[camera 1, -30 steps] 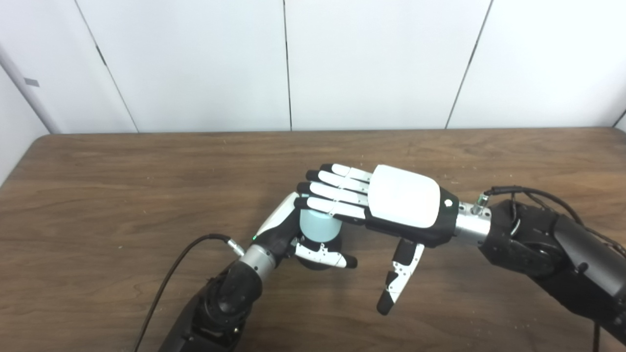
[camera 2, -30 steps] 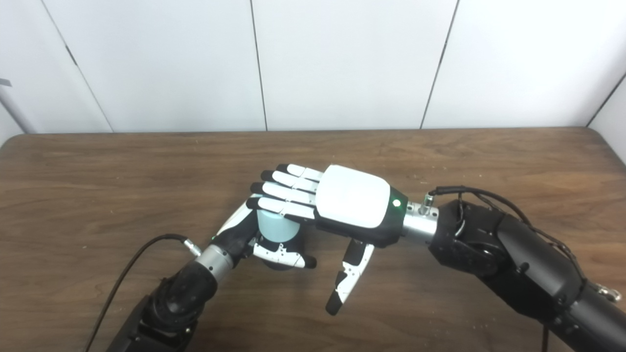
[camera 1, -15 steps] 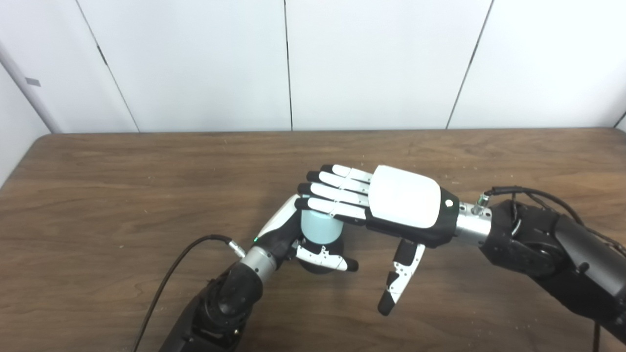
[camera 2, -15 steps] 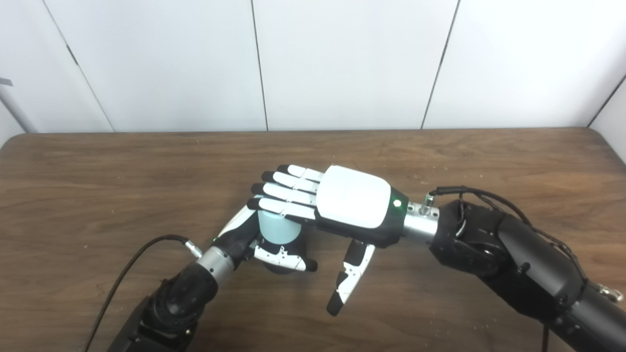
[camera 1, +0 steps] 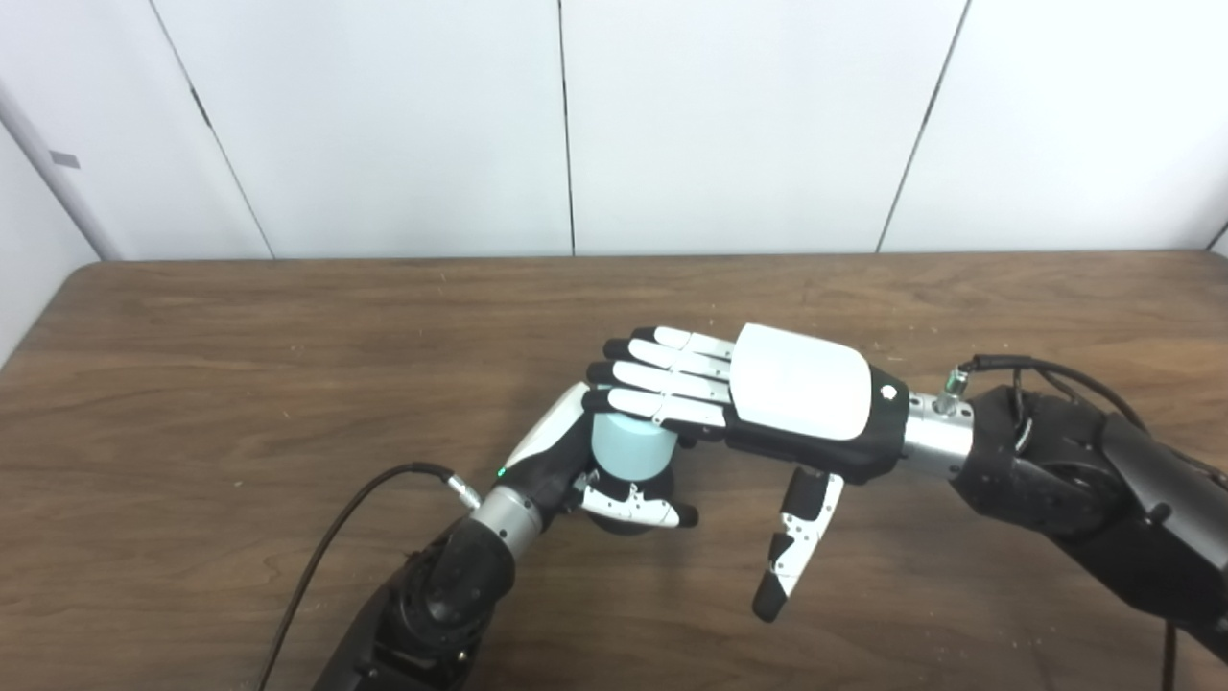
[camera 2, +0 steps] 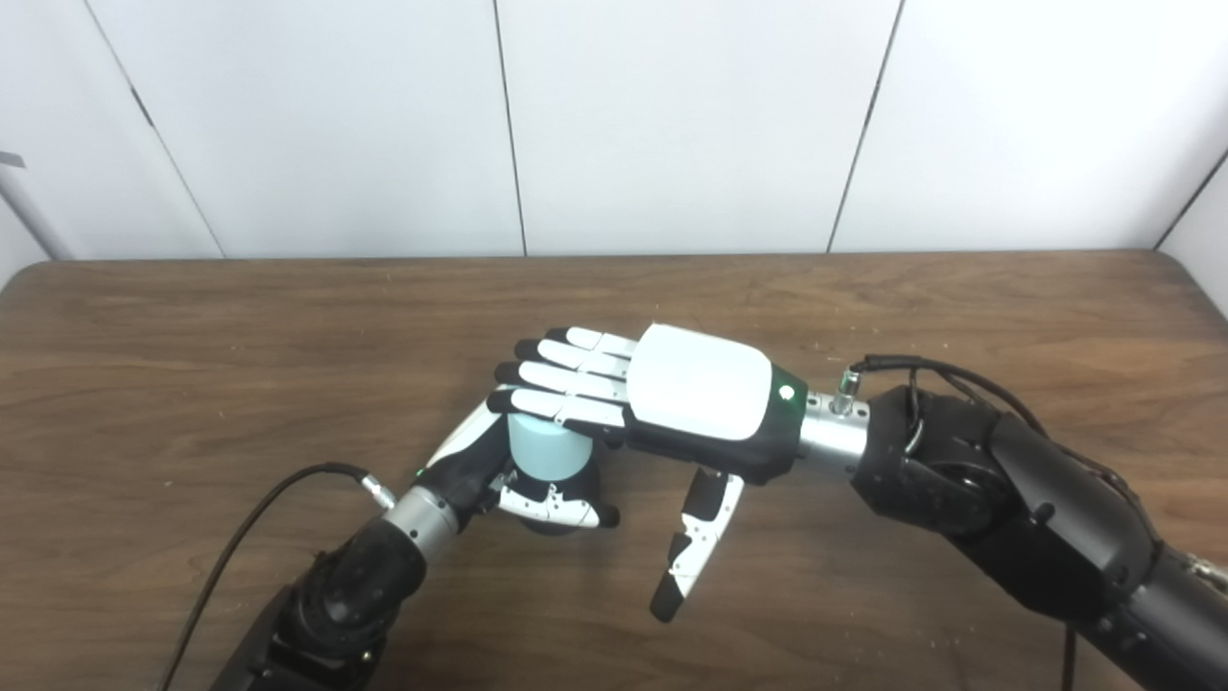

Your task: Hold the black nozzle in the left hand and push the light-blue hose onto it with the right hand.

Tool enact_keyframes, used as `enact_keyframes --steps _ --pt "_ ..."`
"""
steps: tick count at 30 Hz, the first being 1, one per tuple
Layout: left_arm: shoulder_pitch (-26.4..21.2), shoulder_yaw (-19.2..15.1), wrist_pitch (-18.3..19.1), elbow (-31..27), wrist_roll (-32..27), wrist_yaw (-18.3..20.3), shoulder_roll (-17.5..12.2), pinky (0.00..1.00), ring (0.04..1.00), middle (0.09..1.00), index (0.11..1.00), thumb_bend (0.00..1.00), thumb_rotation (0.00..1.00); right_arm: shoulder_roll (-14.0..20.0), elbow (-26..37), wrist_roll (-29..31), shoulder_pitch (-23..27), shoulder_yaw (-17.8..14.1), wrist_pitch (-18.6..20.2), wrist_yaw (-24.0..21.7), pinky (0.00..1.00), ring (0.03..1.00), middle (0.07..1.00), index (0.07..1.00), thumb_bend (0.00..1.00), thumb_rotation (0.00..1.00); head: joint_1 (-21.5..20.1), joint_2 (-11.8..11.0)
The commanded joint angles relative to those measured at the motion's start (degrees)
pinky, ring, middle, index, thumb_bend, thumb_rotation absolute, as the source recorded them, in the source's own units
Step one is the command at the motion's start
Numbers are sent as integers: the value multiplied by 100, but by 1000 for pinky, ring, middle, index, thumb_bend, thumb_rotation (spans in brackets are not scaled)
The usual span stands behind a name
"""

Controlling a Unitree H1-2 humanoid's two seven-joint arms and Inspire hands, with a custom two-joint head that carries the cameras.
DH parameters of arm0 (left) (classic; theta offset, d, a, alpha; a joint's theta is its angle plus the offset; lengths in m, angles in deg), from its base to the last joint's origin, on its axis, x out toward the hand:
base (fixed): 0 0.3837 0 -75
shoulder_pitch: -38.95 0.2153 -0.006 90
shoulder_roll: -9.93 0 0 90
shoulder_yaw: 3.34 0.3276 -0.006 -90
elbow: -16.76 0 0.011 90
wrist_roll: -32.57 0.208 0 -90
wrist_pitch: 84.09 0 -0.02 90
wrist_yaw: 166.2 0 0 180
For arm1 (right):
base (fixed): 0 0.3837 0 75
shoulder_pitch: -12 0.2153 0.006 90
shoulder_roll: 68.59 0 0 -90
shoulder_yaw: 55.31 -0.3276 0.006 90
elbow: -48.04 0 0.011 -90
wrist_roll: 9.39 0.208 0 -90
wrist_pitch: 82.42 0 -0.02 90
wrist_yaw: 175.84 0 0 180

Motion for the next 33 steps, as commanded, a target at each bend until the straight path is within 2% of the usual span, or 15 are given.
enact_keyframes --steps 1,6,8,13,16,22,28,33 --pt "56 111 37 85 41 116 15 758 780 771 492 521 82 125 -16 6 90 -2 -116 34 1000 1000 1000 1000 864 733 5 4" --pt "31 83 -21 113 26 76 49 835 840 772 486 523 79 74 -1 -209 78 -217 -116 267 1000 1000 1000 1000 853 727 16 2" --pt "45 40 -13 126 -47 88 60 829 845 773 482 524 78 29 32 -282 46 -365 -115 361 1000 1000 1000 1000 852 725 16 2" --pt "117 -29 179 44 -158 131 134 859 863 776 482 524 77 -157 66 -373 -106 -713 -113 478 1000 1000 1000 1000 841 746 13 0" --pt "118 -22 223 28 -156 156 145 889 878 779 483 524 76 -208 57 -355 -146 -841 -113 432 1000 1000 1000 1000 844 738 18 -4" --pt "93 -1 -126 156 -179 161 73 979 880 794 483 524 76 -341 101 -209 -177 -1157 -110 252 1000 1000 1000 1000 832 687 13 -5" --pt "83 -5 -228 208 -195 208 39 985 881 794 483 524 76 -561 298 91 -332 -1633 74 -53 1000 1000 1000 1000 860 637 23 4" --pt "96 -48 -255 194 -276 253 17 951 870 792 491 522 78 -772 304 278 -602 -2056 106 -75 1000 1000 1000 1000 888 649 9 -23"
